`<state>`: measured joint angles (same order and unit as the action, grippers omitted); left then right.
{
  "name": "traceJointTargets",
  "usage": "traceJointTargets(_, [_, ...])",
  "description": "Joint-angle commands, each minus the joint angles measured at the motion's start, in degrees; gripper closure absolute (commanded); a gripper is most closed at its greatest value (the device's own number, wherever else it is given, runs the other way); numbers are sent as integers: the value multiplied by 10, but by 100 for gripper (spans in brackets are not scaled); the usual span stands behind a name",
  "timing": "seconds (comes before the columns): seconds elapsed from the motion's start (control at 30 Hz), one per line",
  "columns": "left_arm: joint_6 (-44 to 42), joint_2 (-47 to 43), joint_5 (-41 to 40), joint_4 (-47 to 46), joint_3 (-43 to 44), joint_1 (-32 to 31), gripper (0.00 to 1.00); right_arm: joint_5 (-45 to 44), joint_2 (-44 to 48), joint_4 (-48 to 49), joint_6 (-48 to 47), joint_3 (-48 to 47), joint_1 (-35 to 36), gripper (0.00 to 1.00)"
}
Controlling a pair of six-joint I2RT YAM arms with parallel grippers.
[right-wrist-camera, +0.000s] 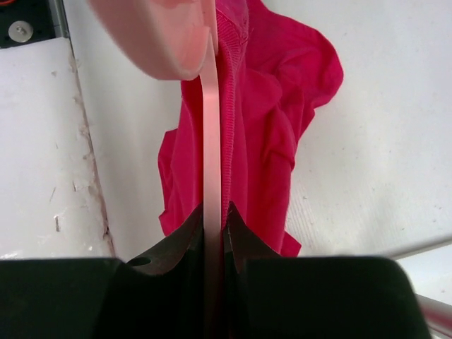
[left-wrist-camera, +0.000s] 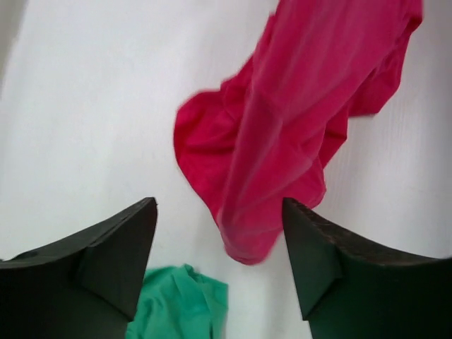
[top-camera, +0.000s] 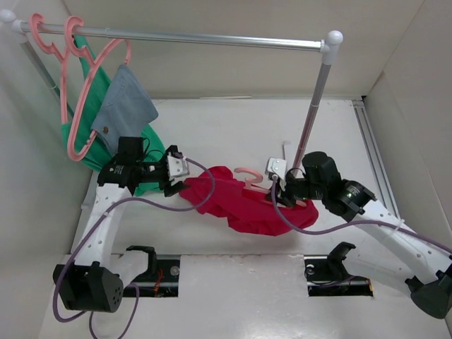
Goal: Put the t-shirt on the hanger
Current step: Place tshirt on hanger
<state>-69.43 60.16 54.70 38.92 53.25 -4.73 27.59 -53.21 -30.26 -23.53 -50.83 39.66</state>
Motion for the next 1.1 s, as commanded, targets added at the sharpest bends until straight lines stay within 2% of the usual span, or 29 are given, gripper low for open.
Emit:
traceJointTargets(0.0, [-21, -21, 101, 55, 79, -8, 31, 17, -7, 14, 9, -25, -1, 100])
traceJointTargets(0.1, [-21, -27, 161, 68, 106, -27, 20, 22, -20, 20, 15, -30, -1, 100])
traceJointTargets(0.17, [22, -34, 186, 53, 112, -62, 17, 22, -35, 26, 15, -30, -1, 100])
traceJointTargets(0.23, [114, -50, 186, -49, 101, -84, 17, 22, -51, 45, 22, -30, -1, 100])
traceJointTargets(0.27, [220, -57, 163, -146, 83, -106, 17, 22, -51, 53, 28, -30, 6, 100])
traceJointTargets(0.3, [263, -66, 145, -187, 73, -119, 17, 22, -58, 62, 36, -30, 6, 100])
traceJointTargets(0.43, [317, -66, 70, -259, 59, -198, 23, 22, -79, 94, 47, -30, 17, 100])
traceJointTargets(0.5, [354, -44, 55, -271, 66, -232, 28, 22, -97, 100, 47, -37, 30, 100])
traceJointTargets(0.63, [427, -15, 29, -327, 66, -238, 42, 22, -114, 100, 47, -50, 42, 100])
traceJointTargets(0.67, [418, -15, 23, -327, 66, -238, 48, 22, -114, 100, 47, -50, 42, 100])
traceJointTargets(0.87, [365, 24, -4, -257, 97, -250, 65, 17, -119, 111, 47, -50, 47, 100])
traceJointTargets(0.9, [365, 24, -4, -257, 97, -250, 71, 17, -119, 111, 47, -50, 47, 100])
traceJointTargets(0.93, [365, 24, -11, -263, 97, -256, 89, 17, -119, 111, 47, -50, 47, 100])
traceJointTargets(0.97, [375, 24, -11, -271, 97, -256, 95, 17, -125, 111, 47, -50, 47, 100])
traceJointTargets(1.0, [387, 24, -11, -291, 91, -256, 100, 17, -125, 111, 47, -50, 47, 100])
traceJointTargets(1.07, [409, 24, -4, -303, 91, -256, 100, 17, -131, 111, 42, -50, 47, 100])
